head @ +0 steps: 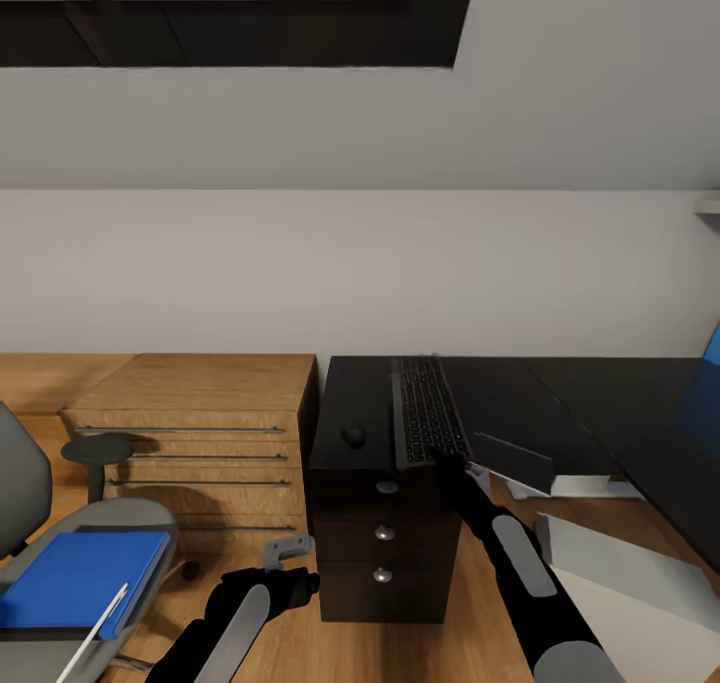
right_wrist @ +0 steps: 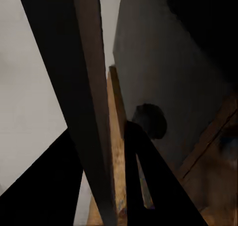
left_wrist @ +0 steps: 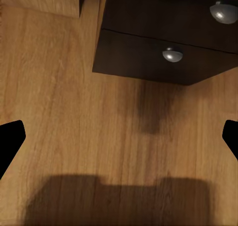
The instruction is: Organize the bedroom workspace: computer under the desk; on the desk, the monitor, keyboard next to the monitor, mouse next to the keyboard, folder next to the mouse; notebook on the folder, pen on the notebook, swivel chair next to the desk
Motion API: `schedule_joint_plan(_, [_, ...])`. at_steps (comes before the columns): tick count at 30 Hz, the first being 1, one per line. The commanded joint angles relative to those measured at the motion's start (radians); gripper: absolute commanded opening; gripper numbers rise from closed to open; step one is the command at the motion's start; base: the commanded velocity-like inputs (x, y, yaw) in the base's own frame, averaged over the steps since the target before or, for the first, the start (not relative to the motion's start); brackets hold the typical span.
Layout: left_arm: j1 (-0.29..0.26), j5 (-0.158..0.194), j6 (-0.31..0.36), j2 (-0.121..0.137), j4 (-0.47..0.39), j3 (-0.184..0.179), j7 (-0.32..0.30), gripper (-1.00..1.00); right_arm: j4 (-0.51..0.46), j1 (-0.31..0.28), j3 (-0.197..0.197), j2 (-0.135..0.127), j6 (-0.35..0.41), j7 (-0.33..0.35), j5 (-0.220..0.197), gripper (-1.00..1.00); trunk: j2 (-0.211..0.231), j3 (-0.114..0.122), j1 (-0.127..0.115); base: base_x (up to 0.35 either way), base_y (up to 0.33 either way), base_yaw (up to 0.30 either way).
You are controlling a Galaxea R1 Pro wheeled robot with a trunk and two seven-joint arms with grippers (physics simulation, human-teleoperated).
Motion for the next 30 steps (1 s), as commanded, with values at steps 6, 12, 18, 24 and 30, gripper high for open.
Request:
schedule_joint_plan(6, [-0.001, 0.010, 0.000, 0.000, 0.002, -0.002, 0.012, 1.00, -0.058, 0.020, -0.004, 0.002, 0.008, -0.001, 0.001, -1.00, 0.042, 0.018, -0.023, 0.000, 0.000, 0.000])
schedule_joint_plan(12, [-0.001, 0.008, -0.005, 0.000, 0.009, -0.004, 0.016, 1.00, -0.122, 0.049, -0.004, 0.004, 0.008, -0.002, 0.000, -1.00, 0.084, 0.037, -0.046, 0.000, 0.000, 0.000])
schedule_joint_plan(18, [-0.001, 0.007, -0.005, 0.000, 0.010, -0.007, 0.016, 1.00, -0.191, 0.091, -0.004, 0.007, 0.006, -0.006, -0.003, -1.00, 0.126, 0.055, -0.069, 0.000, 0.000, 0.000])
schedule_joint_plan(24, [-0.001, 0.007, -0.005, 0.000, 0.010, -0.008, 0.016, 1.00, -0.200, 0.096, -0.004, 0.003, 0.012, -0.004, -0.001, -1.00, 0.168, 0.074, -0.092, 0.000, 0.000, 0.000])
schedule_joint_plan(30, [-0.001, 0.007, -0.005, 0.000, 0.010, -0.013, 0.016, 1.00, -0.205, 0.098, -0.003, 0.000, 0.031, 0.000, -0.001, -1.00, 0.210, 0.093, -0.115, 0.000, 0.000, 0.000])
